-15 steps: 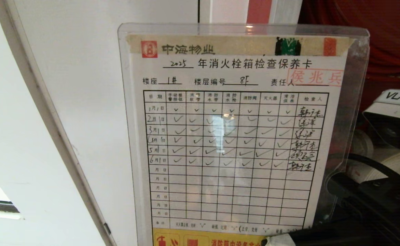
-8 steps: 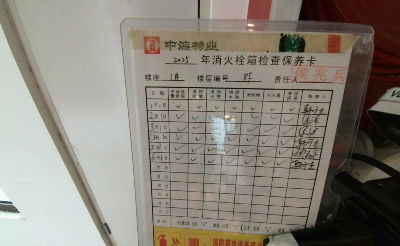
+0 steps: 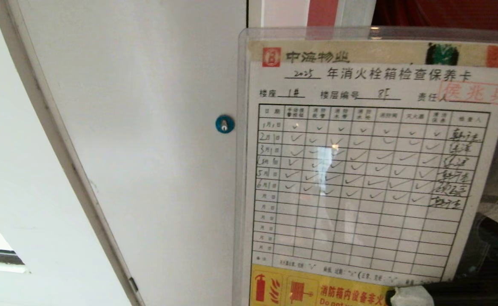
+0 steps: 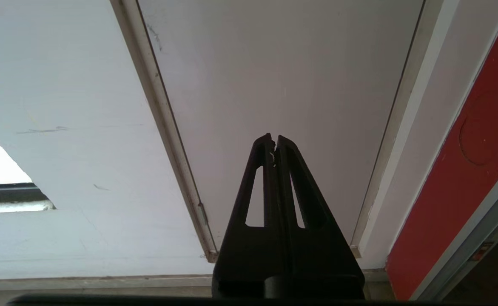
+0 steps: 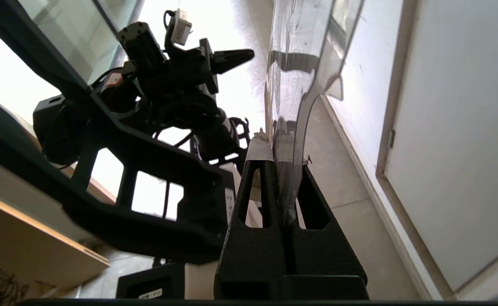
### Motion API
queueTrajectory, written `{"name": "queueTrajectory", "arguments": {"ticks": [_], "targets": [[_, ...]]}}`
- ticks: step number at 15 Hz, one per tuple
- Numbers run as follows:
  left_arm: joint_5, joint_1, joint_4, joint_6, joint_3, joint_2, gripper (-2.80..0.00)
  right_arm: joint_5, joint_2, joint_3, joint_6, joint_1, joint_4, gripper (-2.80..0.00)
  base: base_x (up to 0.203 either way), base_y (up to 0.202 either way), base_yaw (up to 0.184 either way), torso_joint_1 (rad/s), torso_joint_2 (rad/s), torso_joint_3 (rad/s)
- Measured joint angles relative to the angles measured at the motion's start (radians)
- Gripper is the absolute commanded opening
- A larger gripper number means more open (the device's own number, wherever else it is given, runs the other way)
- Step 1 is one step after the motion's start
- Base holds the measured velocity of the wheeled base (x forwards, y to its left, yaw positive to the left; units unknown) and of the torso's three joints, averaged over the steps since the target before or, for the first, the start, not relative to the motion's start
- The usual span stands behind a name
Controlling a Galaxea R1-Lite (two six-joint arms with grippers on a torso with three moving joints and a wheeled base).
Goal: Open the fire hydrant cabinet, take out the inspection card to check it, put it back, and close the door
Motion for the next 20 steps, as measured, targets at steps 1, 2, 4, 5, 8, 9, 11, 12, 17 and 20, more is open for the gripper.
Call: {"name": "queueTrajectory", "arguments": {"ticks": [1,2,4,5,8,9,11,12,17,20], "targets": [[0.000,0.000,0.000,0.000,0.000,0.000,-2.80,0.000,-0.022,-0.001,0.009,-0.013,0.027,-2.80,0.000,0.000,0.000,0.000,0.00,0.000],[0.000,0.000,0.000,0.000,0.000,0.000,-2.80,-0.001,-0.044,-0.005,0.032,-0.022,0.048,-2.80,0.000,0.000,0.000,0.000,0.00,0.000],[0.000,0.000,0.000,0.000,0.000,0.000,-2.80,-0.012,-0.087,-0.007,0.079,-0.037,0.062,-2.80,0.000,0.000,0.000,0.000,0.00,0.000],[0.000,0.000,0.000,0.000,0.000,0.000,-2.80,-0.020,-0.109,-0.007,0.100,-0.053,0.063,-2.80,0.000,0.000,0.000,0.000,0.00,0.000],[0.000,0.000,0.000,0.000,0.000,0.000,-2.80,-0.029,-0.168,-0.005,0.201,-0.127,0.061,-2.80,0.000,0.000,0.000,0.000,0.00,0.000],[0.000,0.000,0.000,0.000,0.000,0.000,-2.80,-0.041,-0.187,-0.005,0.261,-0.153,0.058,-2.80,0.000,0.000,0.000,0.000,0.00,0.000],[0.000,0.000,0.000,0.000,0.000,0.000,-2.80,-0.095,-0.225,-0.014,0.408,-0.196,0.054,-2.80,0.000,0.000,0.000,0.000,0.00,0.000],[0.000,0.000,0.000,0.000,0.000,0.000,-2.80,-0.130,-0.245,-0.018,0.475,-0.208,0.054,-2.80,0.000,0.000,0.000,0.000,0.00,0.000],[0.000,0.000,0.000,0.000,0.000,0.000,-2.80,-0.342,-0.337,-0.040,0.666,-0.224,0.133,-2.80,0.000,0.000,0.000,0.000,0.00,0.000],[0.000,0.000,0.000,0.000,0.000,0.000,-2.80,-0.476,-0.355,-0.077,0.744,-0.224,0.204,-2.80,0.000,0.000,0.000,0.000,0.00,0.000]]}}
